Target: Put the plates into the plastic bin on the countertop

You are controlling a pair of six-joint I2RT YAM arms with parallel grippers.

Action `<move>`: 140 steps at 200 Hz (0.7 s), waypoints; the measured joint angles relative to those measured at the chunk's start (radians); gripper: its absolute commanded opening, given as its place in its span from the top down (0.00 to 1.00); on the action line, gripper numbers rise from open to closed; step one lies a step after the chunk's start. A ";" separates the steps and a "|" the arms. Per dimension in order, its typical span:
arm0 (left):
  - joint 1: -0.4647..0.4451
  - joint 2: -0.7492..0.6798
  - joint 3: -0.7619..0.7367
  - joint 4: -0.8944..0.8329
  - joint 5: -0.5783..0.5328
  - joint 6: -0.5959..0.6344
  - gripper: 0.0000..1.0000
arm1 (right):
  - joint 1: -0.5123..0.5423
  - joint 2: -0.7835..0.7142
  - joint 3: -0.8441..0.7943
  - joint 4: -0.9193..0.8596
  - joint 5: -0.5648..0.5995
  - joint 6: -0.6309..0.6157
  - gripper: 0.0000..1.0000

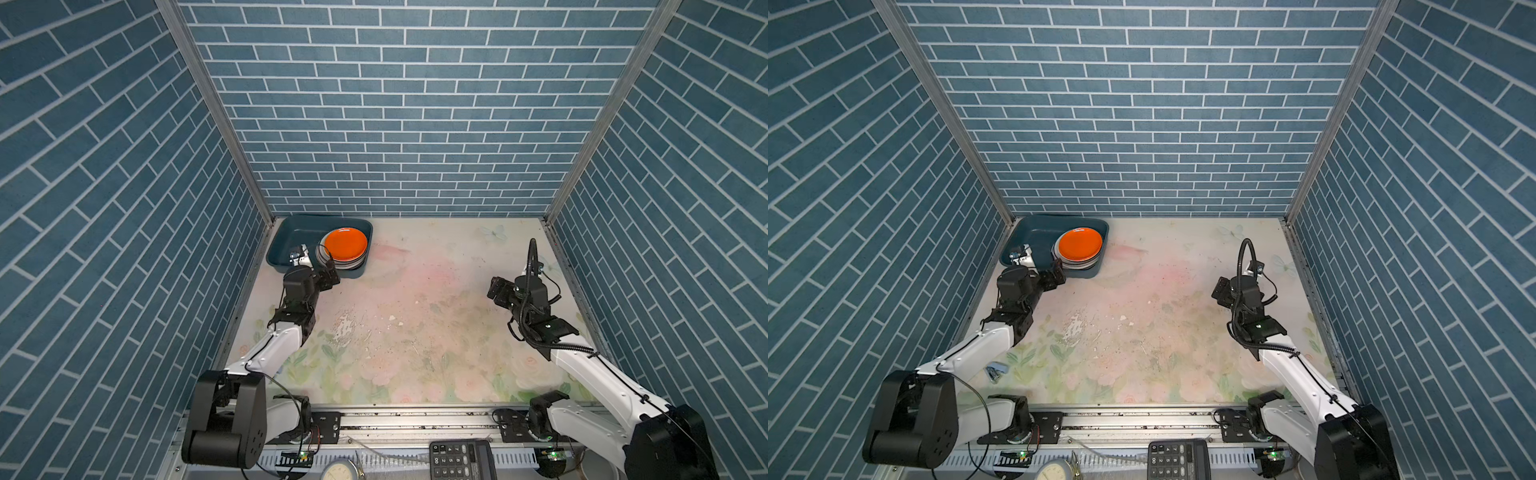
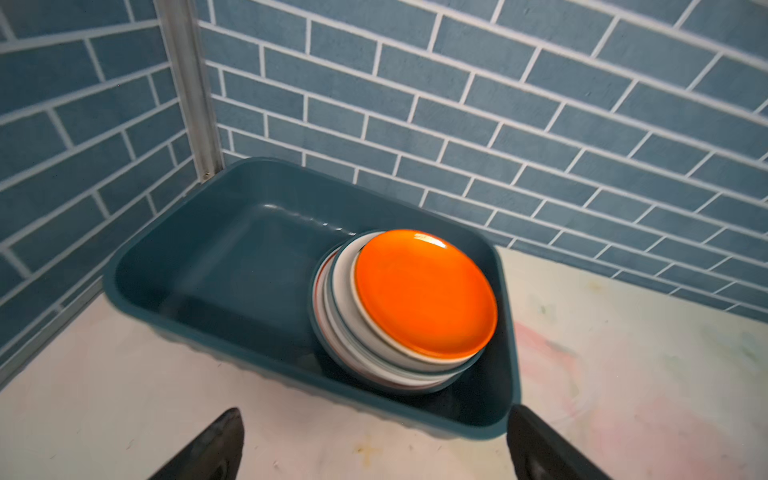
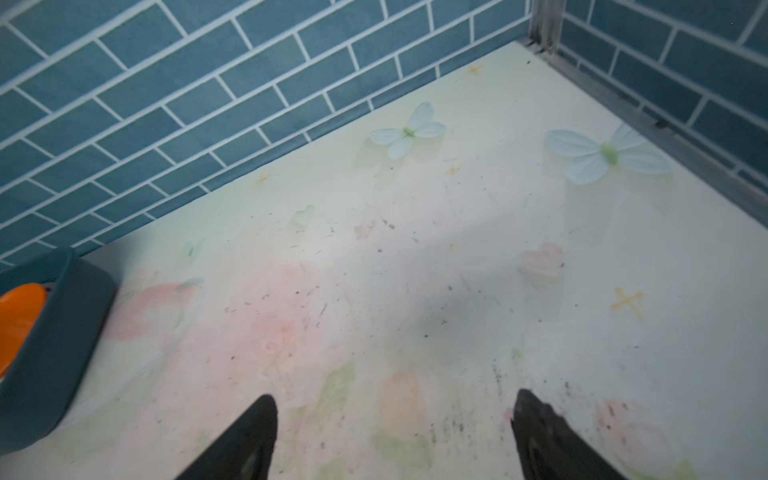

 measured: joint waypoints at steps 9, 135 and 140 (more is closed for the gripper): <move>0.000 -0.016 -0.035 0.013 -0.032 0.022 0.00 | 0.000 0.000 -0.031 0.039 0.045 -0.033 0.11; 0.001 0.036 -0.250 0.475 -0.155 0.333 0.00 | -0.060 0.097 -0.169 0.518 0.425 -0.381 0.11; 0.001 0.035 -0.258 0.481 -0.154 0.335 0.00 | -0.067 0.108 -0.170 0.533 0.430 -0.388 0.11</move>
